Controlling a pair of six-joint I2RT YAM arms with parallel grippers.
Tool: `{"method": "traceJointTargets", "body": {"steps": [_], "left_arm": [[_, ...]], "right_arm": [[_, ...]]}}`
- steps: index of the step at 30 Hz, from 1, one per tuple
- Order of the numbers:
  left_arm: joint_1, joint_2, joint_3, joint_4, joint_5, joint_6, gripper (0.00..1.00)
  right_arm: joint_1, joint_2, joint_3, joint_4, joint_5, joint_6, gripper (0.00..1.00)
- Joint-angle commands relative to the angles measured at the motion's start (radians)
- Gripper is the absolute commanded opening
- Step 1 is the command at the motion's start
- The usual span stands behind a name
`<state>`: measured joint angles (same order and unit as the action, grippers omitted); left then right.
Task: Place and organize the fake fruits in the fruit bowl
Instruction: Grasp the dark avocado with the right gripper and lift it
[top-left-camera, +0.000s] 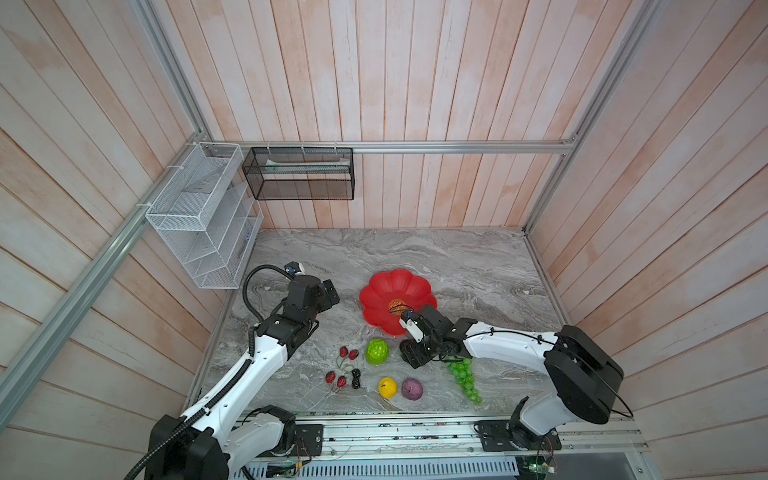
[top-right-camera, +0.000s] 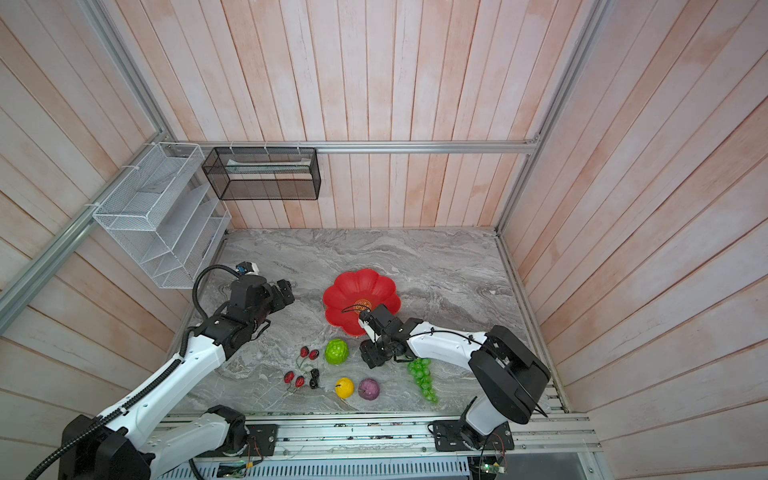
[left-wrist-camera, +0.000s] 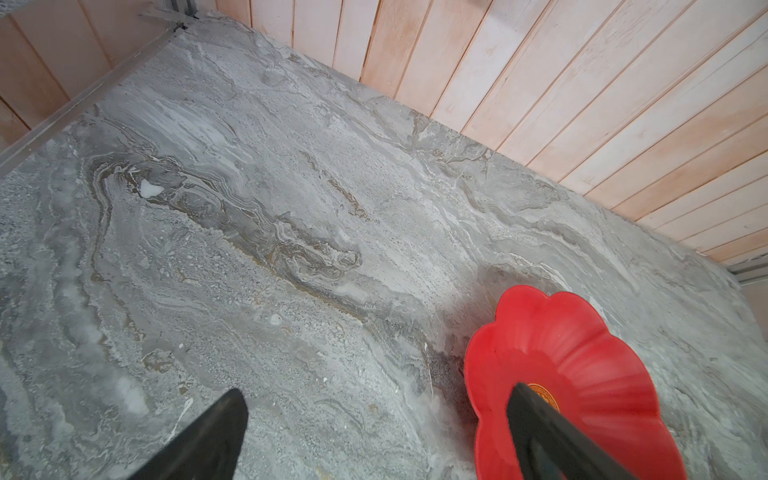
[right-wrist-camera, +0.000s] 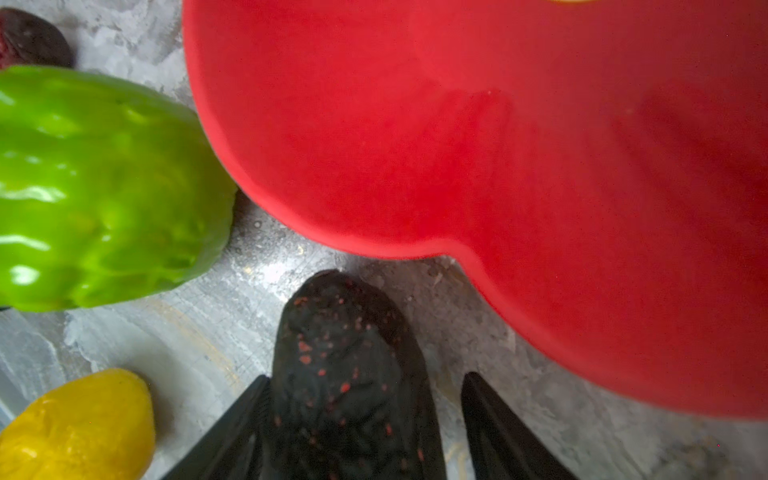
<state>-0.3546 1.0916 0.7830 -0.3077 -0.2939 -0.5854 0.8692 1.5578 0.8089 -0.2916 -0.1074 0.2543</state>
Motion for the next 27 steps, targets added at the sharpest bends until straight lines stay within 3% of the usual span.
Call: {"method": "traceJointTargets", "body": {"steps": [1, 7, 15, 19, 27], "left_arm": [[-0.003, -0.019, -0.019, -0.022, -0.023, -0.013, 0.99], [-0.003, -0.017, -0.005, -0.018, -0.028, -0.008, 0.99], [-0.002, -0.004, 0.043, -0.014, -0.022, 0.019, 0.99], [-0.002, 0.002, 0.063, -0.022, -0.014, 0.020, 0.99], [-0.001, 0.056, 0.112, -0.082, 0.021, 0.025, 0.99]], "right_arm": [[0.008, 0.015, -0.002, 0.019, -0.014, -0.006, 0.64], [0.010, -0.039, -0.024, 0.005, -0.021, 0.003, 0.48], [0.008, -0.180, 0.006, -0.108, -0.112, 0.036, 0.43], [-0.019, -0.231, 0.115, -0.148, -0.080, 0.032, 0.42], [-0.234, -0.037, 0.344, -0.040, -0.136, -0.019, 0.42]]}}
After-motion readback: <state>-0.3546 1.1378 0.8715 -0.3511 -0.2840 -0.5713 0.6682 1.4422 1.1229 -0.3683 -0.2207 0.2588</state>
